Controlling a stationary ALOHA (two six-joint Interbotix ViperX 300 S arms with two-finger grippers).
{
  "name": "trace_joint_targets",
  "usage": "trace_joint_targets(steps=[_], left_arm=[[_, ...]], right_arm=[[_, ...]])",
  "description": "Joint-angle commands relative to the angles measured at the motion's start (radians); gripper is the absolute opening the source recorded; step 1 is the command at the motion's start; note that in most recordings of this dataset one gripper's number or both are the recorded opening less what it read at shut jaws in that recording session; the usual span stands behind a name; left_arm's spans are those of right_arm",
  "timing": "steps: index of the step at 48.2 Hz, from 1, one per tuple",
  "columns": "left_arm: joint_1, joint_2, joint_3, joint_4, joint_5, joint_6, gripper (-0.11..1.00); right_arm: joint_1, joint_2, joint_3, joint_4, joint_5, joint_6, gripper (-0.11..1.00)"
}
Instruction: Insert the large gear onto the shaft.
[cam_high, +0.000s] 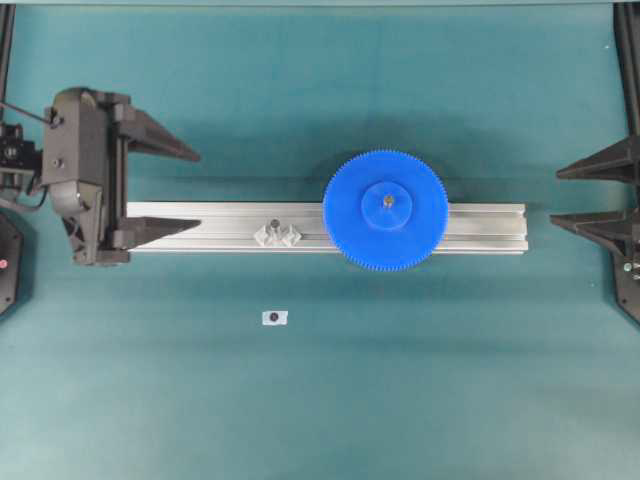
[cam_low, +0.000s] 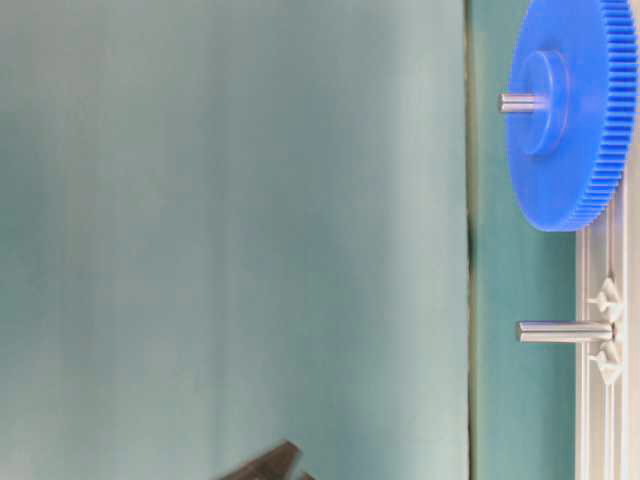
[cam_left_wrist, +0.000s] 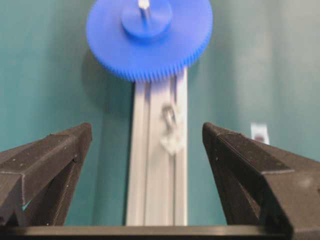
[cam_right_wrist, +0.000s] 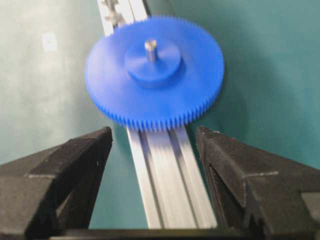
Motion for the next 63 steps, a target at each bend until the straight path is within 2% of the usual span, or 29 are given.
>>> trace_joint_targets(steps=[1,18,29,63], left_arm=[[-0.003,-0.018,0.008,0.005,-0.025,-0.003,0.91],[-0.003,-0.101,0.109,0.005,-0.121,-0.002,0.91],[-0.003,-0.212,0.196,0.005,-0.199,0.003,0.91],[-0.003,-0.591,0.419,0.005,-0.192,0.014,0.91]], right_arm=[[-0.005,-0.002,-0.002,0.0,-0.015,0.011,0.76],[-0.005,-0.008,0.003,0.002,-0.009,0.009,0.76],[-0.005,-0.015,0.003,0.002,-0.011,0.011,0.76],[-0.005,-0.038,0.008,0.002,-0.009,0.009,0.76]])
